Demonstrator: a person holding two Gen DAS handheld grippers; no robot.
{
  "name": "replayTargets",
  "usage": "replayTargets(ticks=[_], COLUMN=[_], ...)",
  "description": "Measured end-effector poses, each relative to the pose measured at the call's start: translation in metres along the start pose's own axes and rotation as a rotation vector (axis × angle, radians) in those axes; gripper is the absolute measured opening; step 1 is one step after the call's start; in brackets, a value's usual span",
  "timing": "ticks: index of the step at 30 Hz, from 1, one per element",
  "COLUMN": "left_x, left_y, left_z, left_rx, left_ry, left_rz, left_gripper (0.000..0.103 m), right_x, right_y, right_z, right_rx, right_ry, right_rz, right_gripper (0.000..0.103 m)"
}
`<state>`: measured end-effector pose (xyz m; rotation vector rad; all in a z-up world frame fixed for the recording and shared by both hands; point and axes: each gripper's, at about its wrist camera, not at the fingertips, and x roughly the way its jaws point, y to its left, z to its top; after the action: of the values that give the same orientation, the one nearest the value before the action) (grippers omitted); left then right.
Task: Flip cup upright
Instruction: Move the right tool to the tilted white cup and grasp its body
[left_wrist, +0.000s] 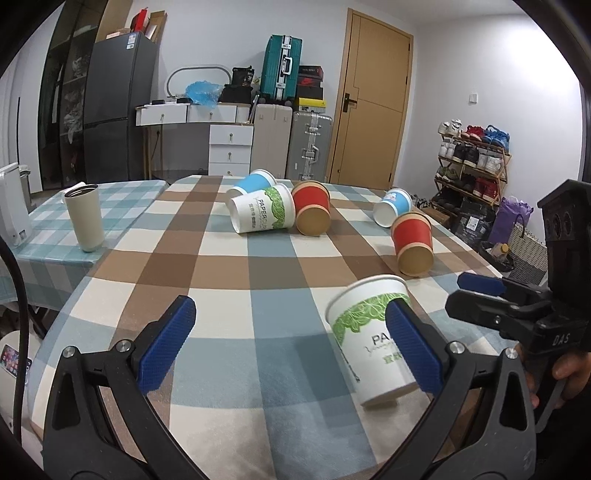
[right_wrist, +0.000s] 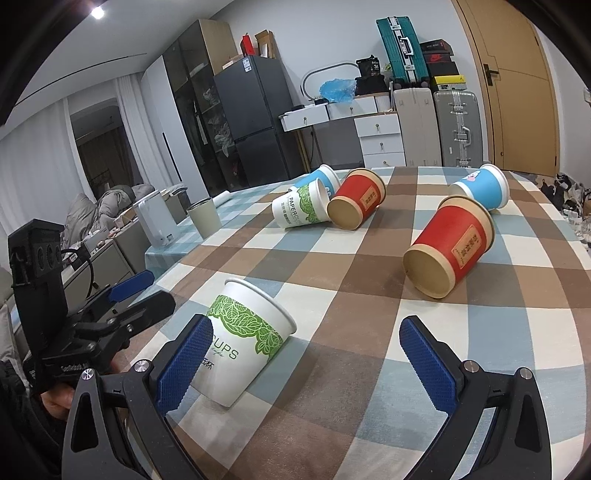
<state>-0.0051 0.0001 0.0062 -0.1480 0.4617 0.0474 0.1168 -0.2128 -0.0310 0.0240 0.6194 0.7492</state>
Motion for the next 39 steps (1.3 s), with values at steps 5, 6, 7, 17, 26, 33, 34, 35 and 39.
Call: replayTargets(ticks=[5,6,7,17,26,33,34,35,39], left_x=[0.006,0.007,0.008,0.016,0.019,0.019,0.019,0.019,0.019], left_y=[0.011,0.013,0.016,0.025,0.021,0.022,0.022,0.022,0.022], left_z=[0.002,0.002,0.002,-0.002,-0.007,-0.008,-0.008,-0.008,-0.008], left_rx=[-0.016,-0.022,-0.033,-0.037,0.005,0.0,-0.001,-0.001,-0.001], left_ry=[-0.026,-0.025,-0.023,0.001,0.009,0.008,0.008,0.008,0.009], left_rz=[0.01,0.006,-0.005,0.016,0.033,0.032,0.031,0.03,0.031], left_gripper=[0.103,0.103,0.103,0.103,0.103,0.103,0.103,0.103,0.103], right_x=[0.004,0.004,0.005,0.008,0.041,0.063,0.065,0.068,0.079], right_y=[0.003,0.003,0.004,0.004,0.006,0.004,0.005,0.005,0.004], right_z=[0.002,0.002,0.003,0.008,0.017,0.019,0.02,0.02,0.023], right_rx=[-0.004,-0.005,-0.005,0.027,0.122,0.219,0.225,0.232,0.263], right_ry=[-0.005,-0.006,-0.005,0.039,0.216,0.303,0.312,0.324,0.362], right_rz=[0.004,0.003,0.003,0.028,0.097,0.164,0.169,0.176,0.197], right_gripper=[0.103,0.103,0.103,0.103,0.103,0.102,0.101,0.101,0.098])
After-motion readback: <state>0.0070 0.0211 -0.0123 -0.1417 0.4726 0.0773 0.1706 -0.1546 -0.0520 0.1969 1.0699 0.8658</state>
